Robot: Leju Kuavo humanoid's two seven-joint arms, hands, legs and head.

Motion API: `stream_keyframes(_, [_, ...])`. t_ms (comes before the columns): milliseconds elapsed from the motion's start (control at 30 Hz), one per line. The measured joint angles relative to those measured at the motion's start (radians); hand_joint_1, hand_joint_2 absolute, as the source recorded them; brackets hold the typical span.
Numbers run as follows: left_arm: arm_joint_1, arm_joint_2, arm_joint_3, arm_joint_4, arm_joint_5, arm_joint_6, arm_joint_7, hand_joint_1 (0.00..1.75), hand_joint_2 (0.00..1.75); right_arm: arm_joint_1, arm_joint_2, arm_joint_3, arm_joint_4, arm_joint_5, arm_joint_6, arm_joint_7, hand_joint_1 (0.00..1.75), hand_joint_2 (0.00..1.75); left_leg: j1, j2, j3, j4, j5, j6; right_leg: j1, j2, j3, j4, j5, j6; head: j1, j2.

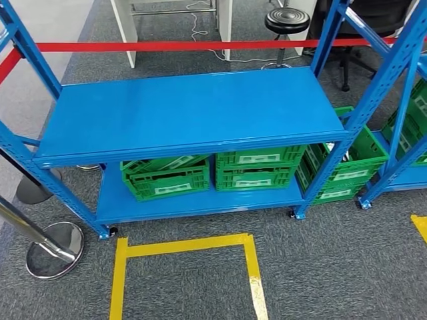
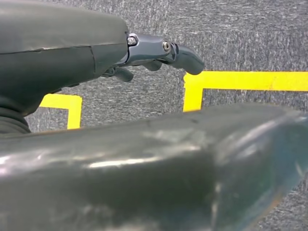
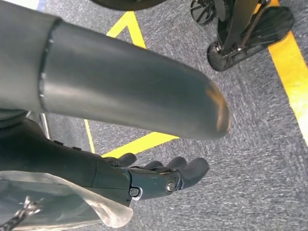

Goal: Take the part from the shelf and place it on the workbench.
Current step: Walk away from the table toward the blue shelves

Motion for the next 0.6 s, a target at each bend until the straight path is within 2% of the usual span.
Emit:
stream_keyframes(33, [-0.001, 0.0, 0.0, 0.0, 0.0, 0.0, 0.0, 0.0, 0.0, 0.0, 0.0, 0.0, 0.001, 0.001, 0.001, 0.0, 0.0, 0.0, 0.001, -0.001, -0.002, 0.007, -0.006, -0.005, -0.001, 0.001, 0.0, -0.001, 0.002, -0.006, 0.0, 0.0])
stream_keyframes(67, [-0.001, 0.0, 0.0, 0.0, 0.0, 0.0, 0.0, 0.0, 0.0, 0.0, 0.0, 0.0, 0.002, 0.002, 0.001, -0.001, 0.0, 0.0, 0.002, -0.002, -0.011, 0.031, -0.025, -0.01, -0.002, 0.001, 0.0, -0.003, 0.004, -0.012, -0.003, 0.0])
stream_keyframes(100, [-0.001, 0.0, 0.0, 0.0, 0.0, 0.0, 0.0, 0.0, 0.0, -0.001, 0.0, -0.001, 0.003, 0.003, 0.002, -0.002, 0.0, 0.0, 0.003, -0.004, -0.03, 0.077, -0.054, -0.014, -0.004, 0.001, 0.0, -0.005, 0.005, -0.018, -0.005, 0.0])
stream_keyframes(167, [-0.001, 0.0, 0.0, 0.0, -0.001, 0.0, 0.0, 0.0, 0.0, -0.001, 0.0, -0.001, 0.004, 0.004, 0.004, -0.003, 0.0, 0.0, 0.004, -0.006, -0.09, 0.218, -0.125, -0.02, -0.002, 0.001, -0.001, -0.004, 0.005, -0.024, -0.01, 0.0])
stream_keyframes(200, [-0.001, 0.0, 0.0, 0.0, -0.001, 0.0, 0.0, 0.0, 0.0, -0.001, 0.0, -0.001, 0.004, 0.004, 0.005, -0.003, 0.0, 0.0, 0.004, -0.007, -0.114, 0.274, -0.144, -0.021, -0.001, 0.002, -0.001, -0.004, 0.005, -0.025, -0.01, 0.0])
stream_keyframes(233, [0.0, 0.0, 0.0, 0.0, -0.001, 0.0, 0.0, 0.0, 0.0, 0.0, 0.0, -0.002, 0.004, 0.004, 0.007, -0.004, 0.0, 0.0, 0.004, -0.007, -0.125, 0.3, -0.143, -0.02, 0.0, 0.003, 0.0, -0.004, 0.005, -0.025, -0.01, 0.0])
stream_keyframes(267, [0.0, 0.0, 0.0, 0.0, -0.001, 0.0, 0.0, 0.0, 0.0, 0.0, 0.0, -0.002, 0.005, 0.004, 0.008, -0.004, 0.0, 0.0, 0.004, -0.007, -0.117, 0.282, -0.122, -0.018, 0.0, 0.006, 0.001, -0.004, 0.005, -0.025, -0.01, 0.0])
stream_keyframes(333, [0.001, 0.0, 0.0, 0.0, -0.001, 0.0, 0.0, 0.0, 0.0, -0.001, 0.0, -0.002, 0.005, 0.005, 0.01, -0.004, 0.0, 0.0, 0.004, -0.009, -0.059, 0.152, -0.047, -0.009, 0.001, 0.01, 0.005, -0.004, 0.004, -0.023, -0.01, 0.0])
stream_keyframes(367, [0.001, 0.001, 0.0, 0.0, -0.001, 0.0, 0.0, 0.0, 0.0, -0.001, 0.0, -0.002, 0.005, 0.005, 0.012, -0.003, 0.0, 0.0, 0.002, -0.011, -0.029, 0.082, -0.02, -0.004, 0.003, 0.012, 0.006, -0.002, 0.002, -0.02, -0.01, 0.0])
stream_keyframes(400, [0.0, 0.002, 0.0, 0.0, -0.001, 0.001, 0.0, 0.0, 0.0, -0.001, 0.0, -0.002, 0.006, 0.007, 0.014, -0.002, 0.0, 0.0, 0.001, -0.012, -0.009, 0.034, -0.005, 0.0, 0.005, 0.013, 0.004, -0.001, 0.001, -0.016, -0.01, 0.0])
stream_keyframes(433, [-0.001, 0.002, 0.0, 0.0, -0.001, 0.002, 0.0, 0.0, 0.0, -0.001, 0.0, -0.002, 0.006, 0.009, 0.017, 0.001, 0.0, 0.0, -0.001, -0.014, -0.001, 0.011, -0.003, 0.003, 0.006, 0.013, 0.002, 0.0, 0.001, -0.011, -0.01, 0.0])
stream_keyframes(533, [-0.001, 0.002, 0.0, 0.0, -0.001, 0.004, 0.0, 0.0, 0.0, 0.001, 0.0, -0.007, 0.003, 0.018, 0.035, 0.015, 0.0, 0.0, 0.001, -0.012, -0.001, -0.001, -0.001, 0.014, 0.005, 0.013, -0.006, 0.003, -0.002, 0.005, -0.008, 0.0])
stream_keyframes(600, [-0.001, 0.002, 0.0, 0.0, 0.0, 0.006, 0.0, 0.0, 0.0, 0.002, 0.0, -0.012, -0.002, 0.023, 0.047, 0.023, 0.0, 0.0, 0.005, -0.01, 0.0, -0.01, 0.005, 0.025, 0.004, 0.012, -0.035, 0.06, -0.04, 0.014, -0.005, 0.0])
